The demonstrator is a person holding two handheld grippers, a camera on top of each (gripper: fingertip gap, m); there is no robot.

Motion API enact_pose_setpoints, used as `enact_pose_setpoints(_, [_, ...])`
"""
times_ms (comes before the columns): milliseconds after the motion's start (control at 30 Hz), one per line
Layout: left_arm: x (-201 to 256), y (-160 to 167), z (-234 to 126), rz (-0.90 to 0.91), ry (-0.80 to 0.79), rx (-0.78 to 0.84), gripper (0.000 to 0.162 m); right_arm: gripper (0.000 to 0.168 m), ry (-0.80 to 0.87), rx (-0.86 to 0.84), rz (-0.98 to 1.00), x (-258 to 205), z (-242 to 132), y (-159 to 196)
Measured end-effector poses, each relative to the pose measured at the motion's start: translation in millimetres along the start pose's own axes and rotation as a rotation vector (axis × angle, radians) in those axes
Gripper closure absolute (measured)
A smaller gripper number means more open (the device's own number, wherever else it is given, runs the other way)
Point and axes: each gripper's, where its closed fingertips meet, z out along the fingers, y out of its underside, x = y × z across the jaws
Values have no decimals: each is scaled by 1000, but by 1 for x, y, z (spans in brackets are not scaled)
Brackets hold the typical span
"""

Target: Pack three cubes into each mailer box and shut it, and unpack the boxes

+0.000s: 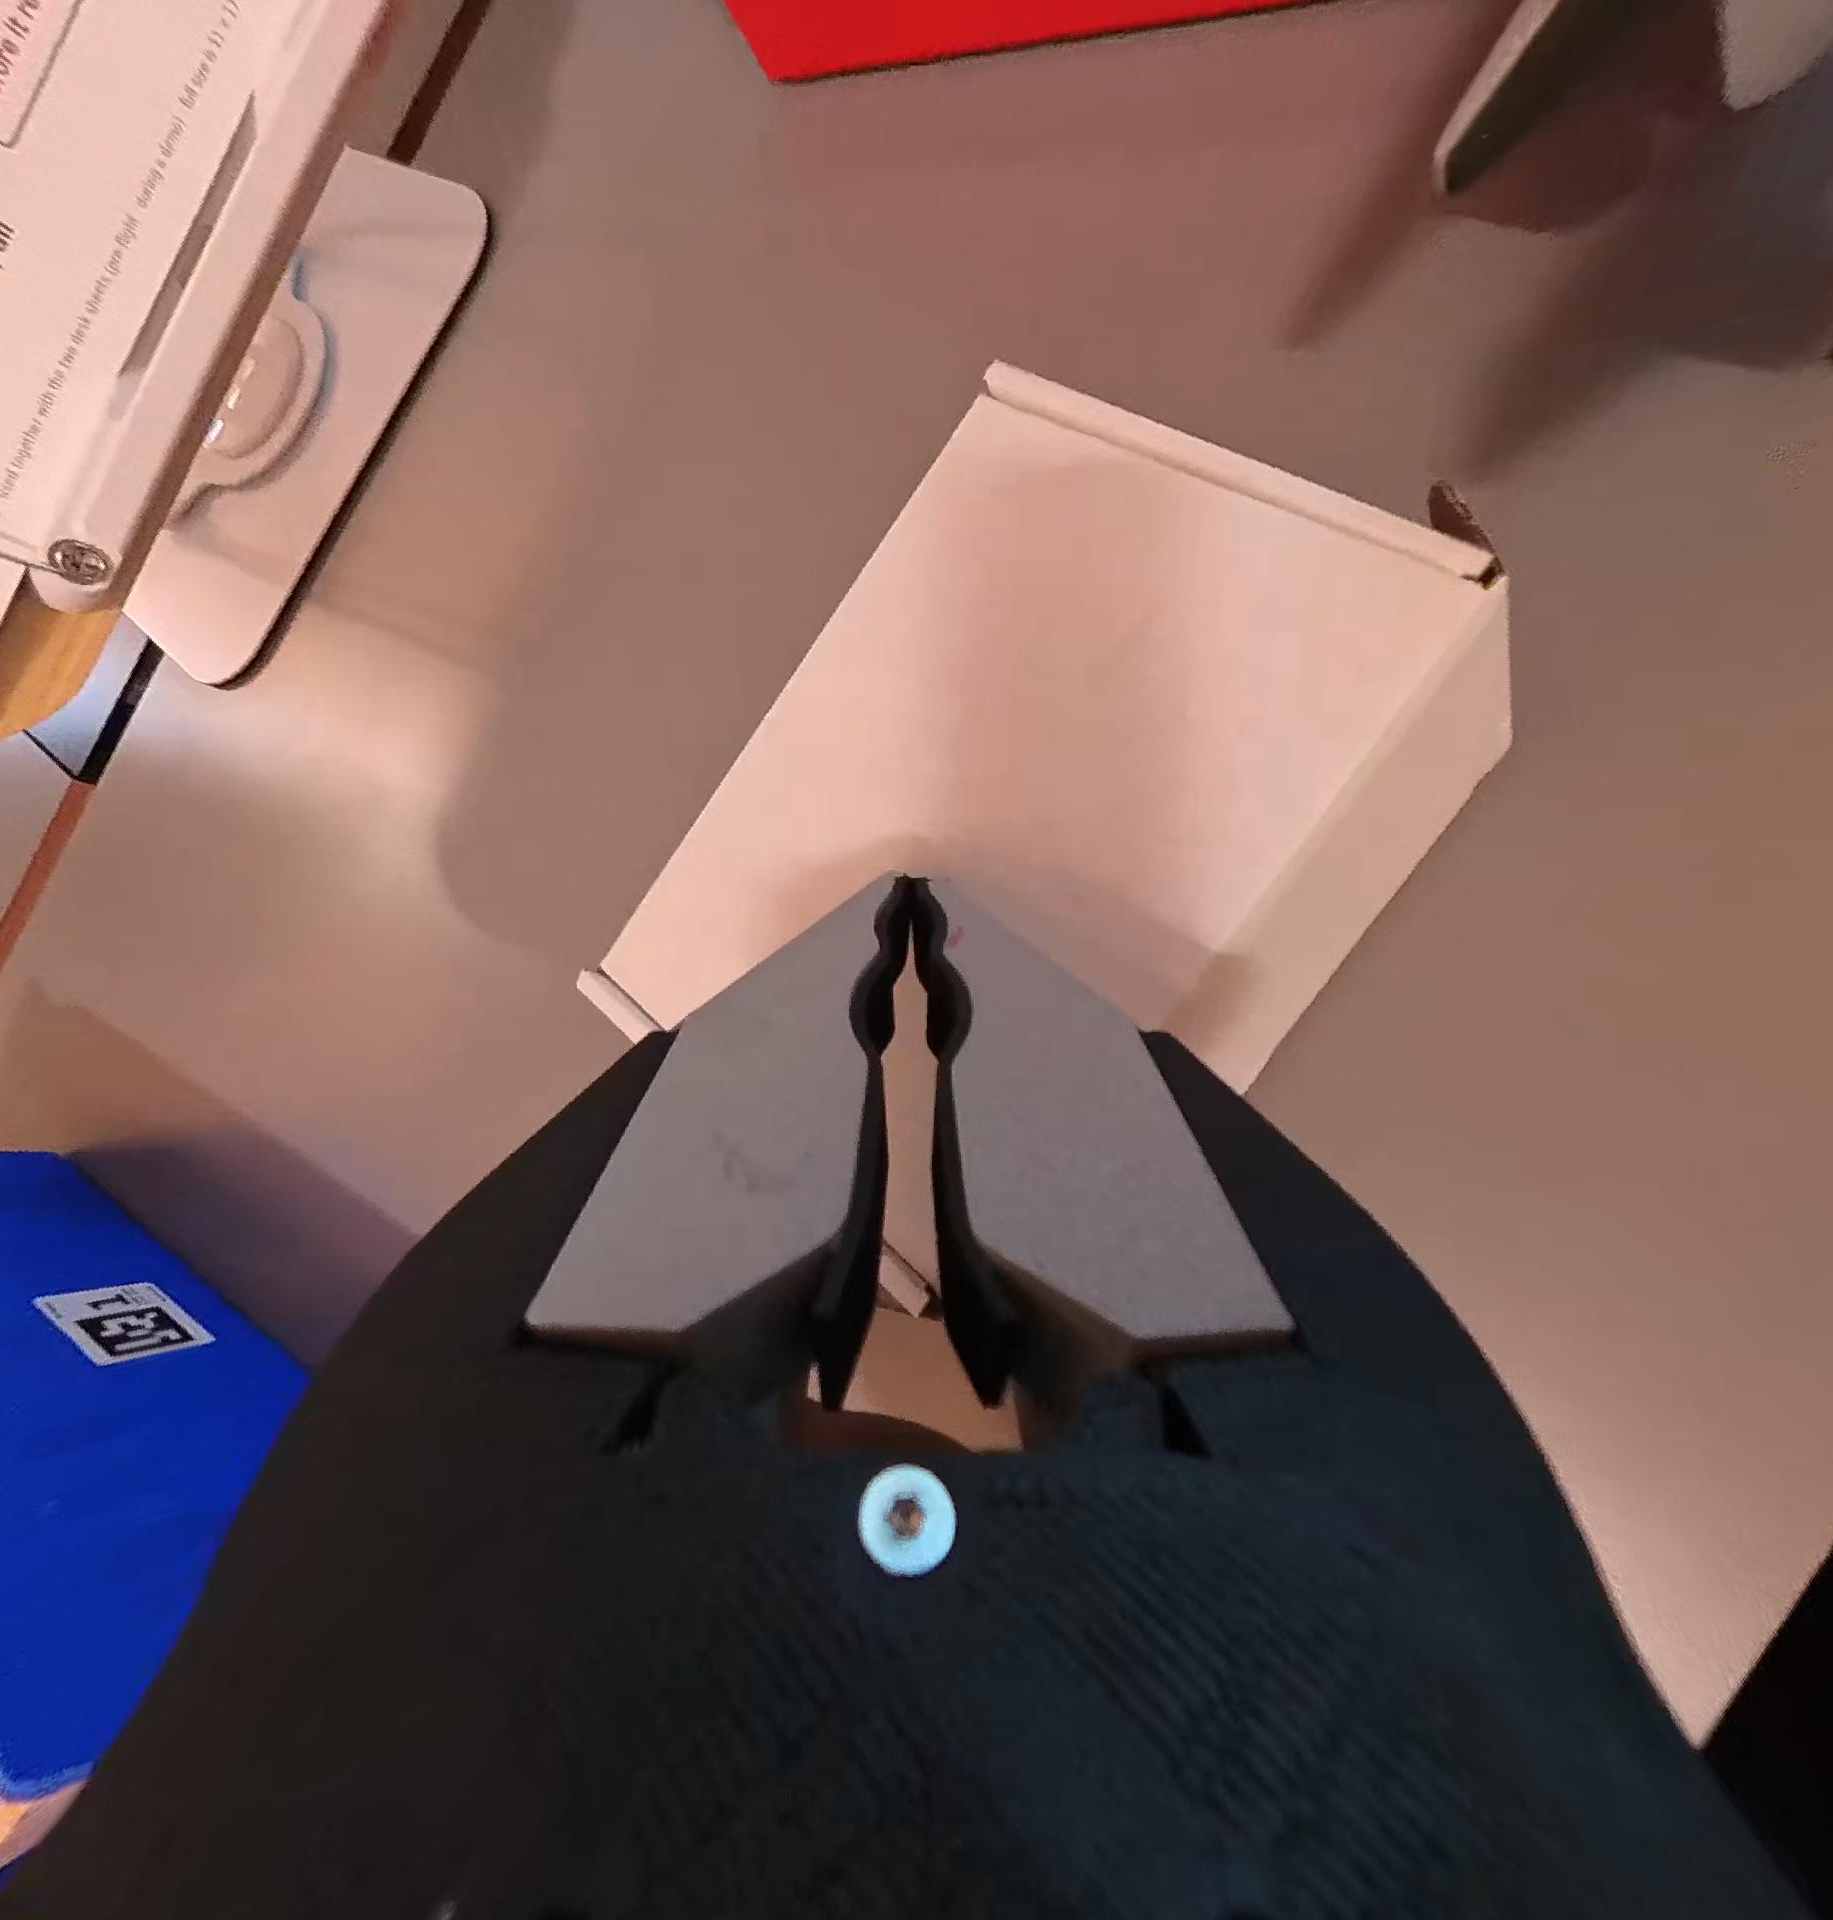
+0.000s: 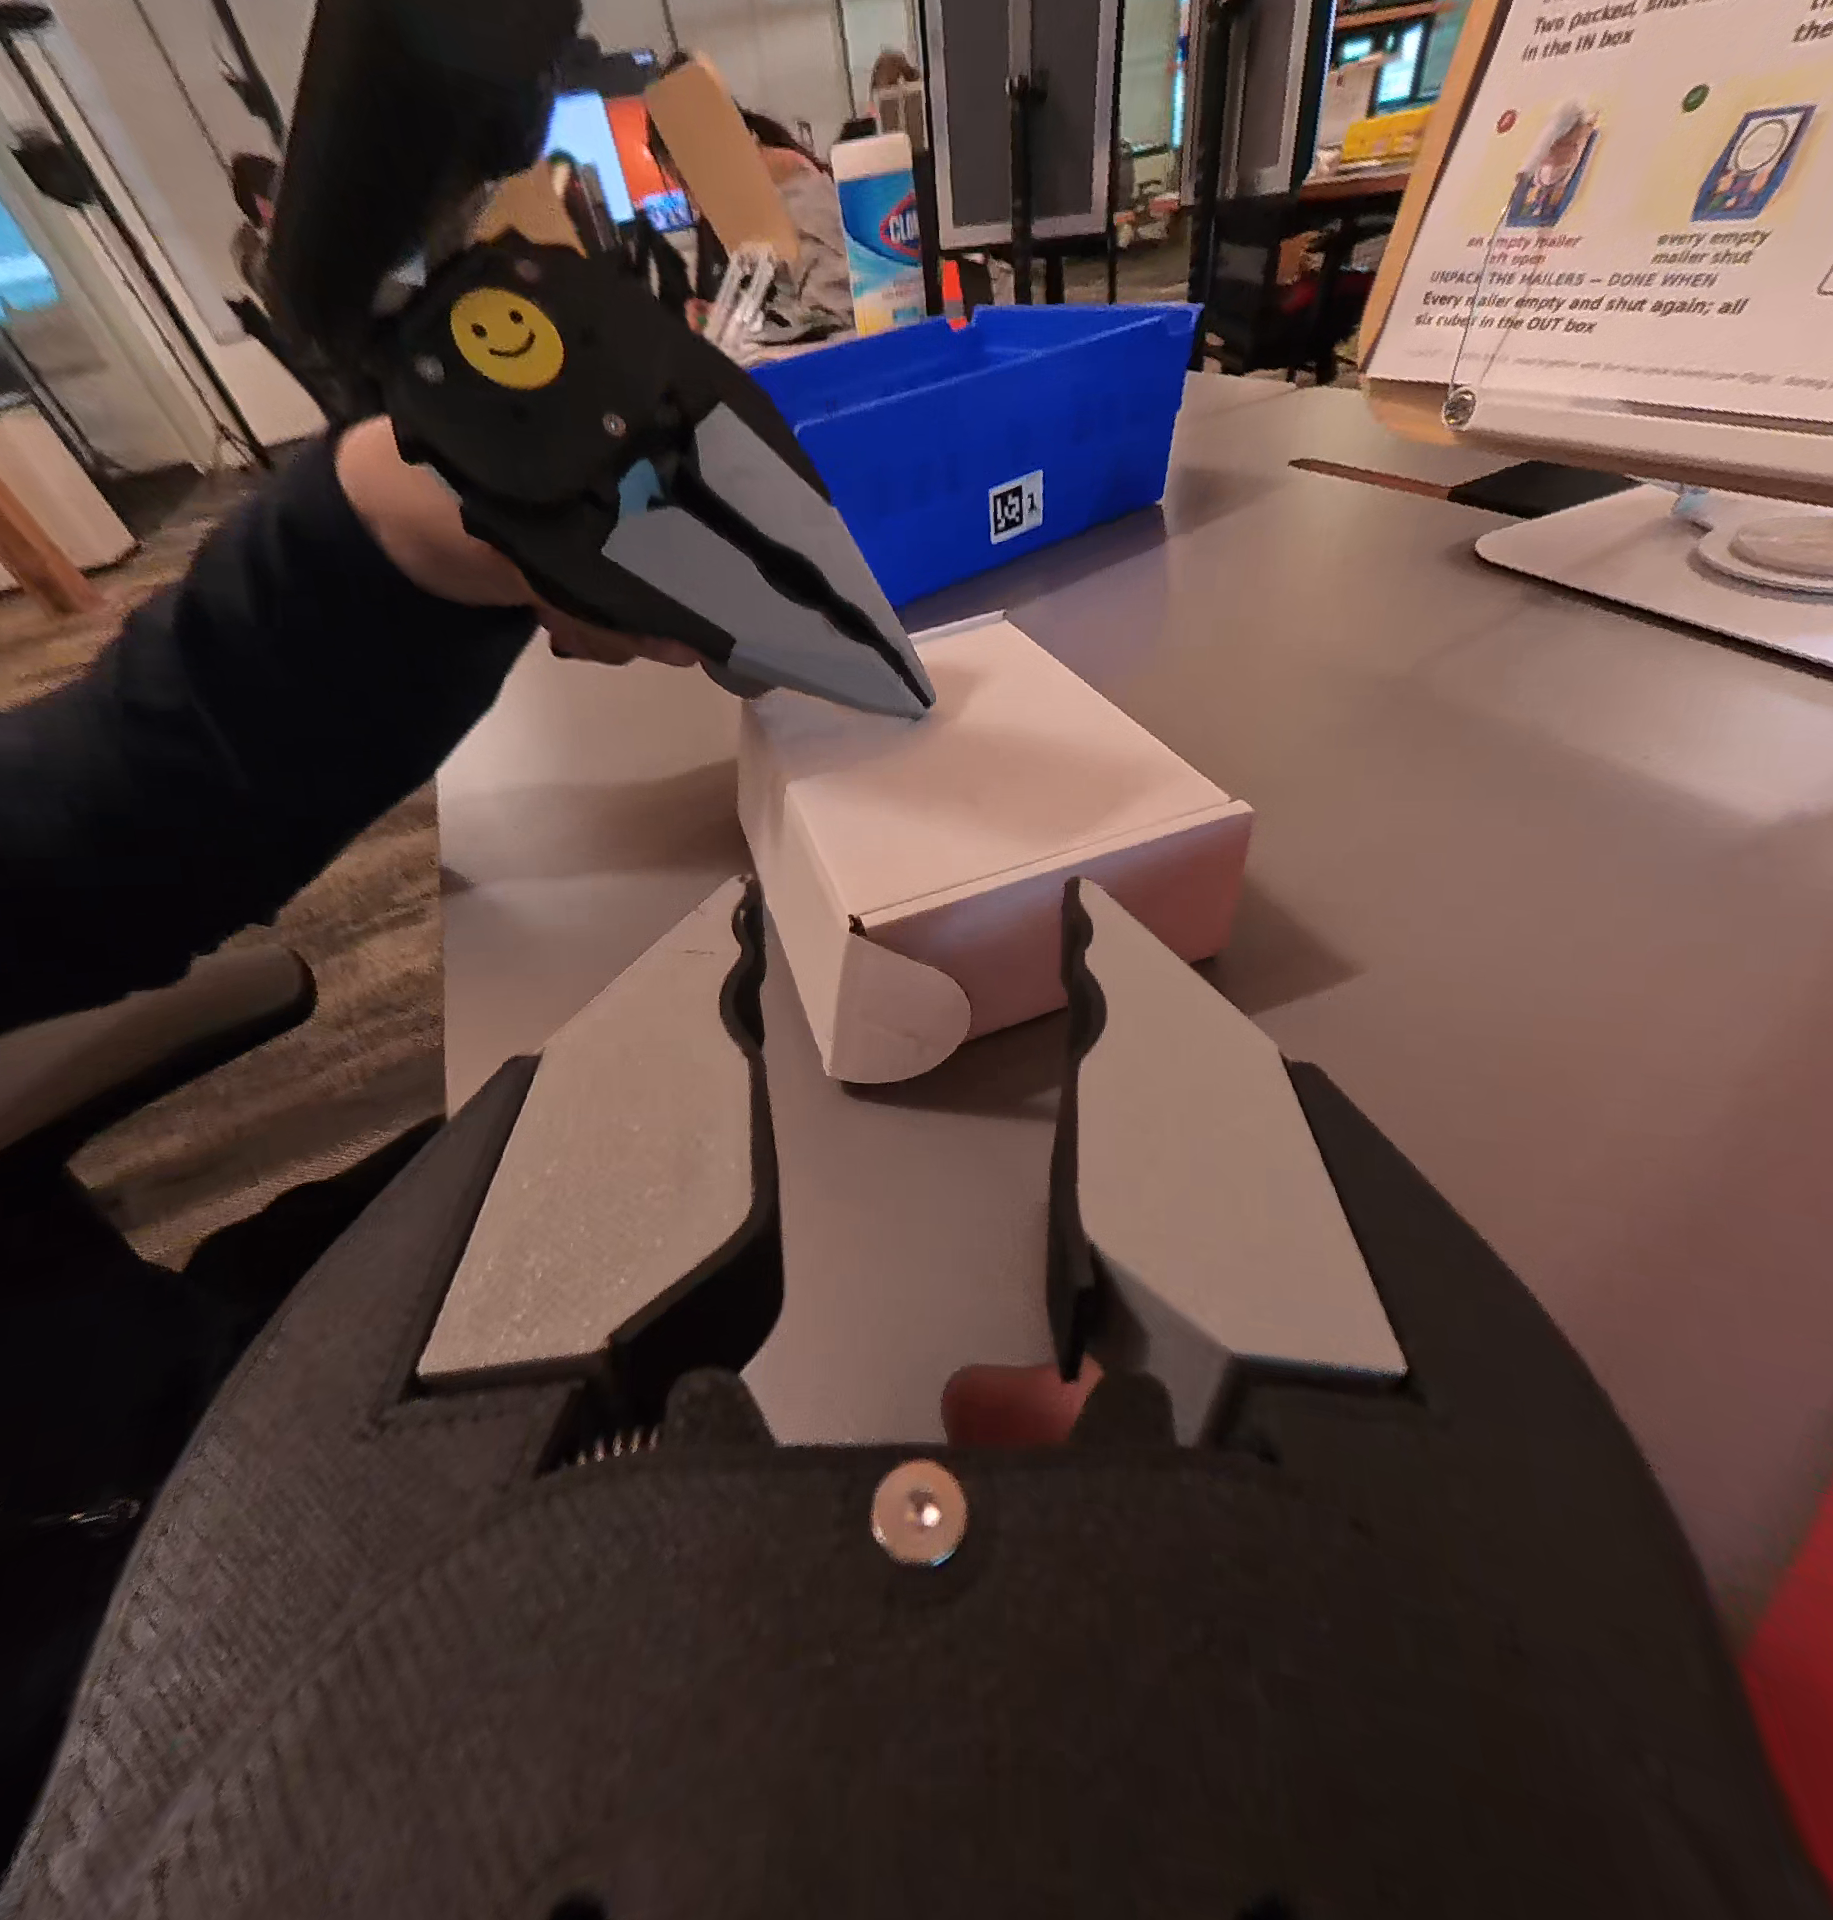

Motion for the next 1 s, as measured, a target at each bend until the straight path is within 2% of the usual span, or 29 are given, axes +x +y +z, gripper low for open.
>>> enact_pose_setpoints(133, [-1,-2,-2,30,-15,55,162,112,-4,3,-16,-2,0,0])
enact_pose_setpoints(233, [-4,4,-9,71,-88,29,160,111,10,-21,-77,-7,3,3])
enact_pose_setpoints(300, [-8,6,-23,63,-136,46,128,111,25,-32,-96,-7,4,4])
enact_pose_setpoints(433, [-17,22,-51,-116,-117,111,110,112,20,-28,-99,-8,3,4])
enact_pose_setpoints(600, [-3,68,-58,-347,57,109,87,113,6,-58,-125,-12,6,8])
enact_pose_setpoints(800, [15,100,-33,-324,184,30,89,112,15,-174,-192,-17,16,25])
enact_pose_setpoints(1000, [27,85,-16,-265,245,65,88,108,26,-203,-170,-15,18,28])
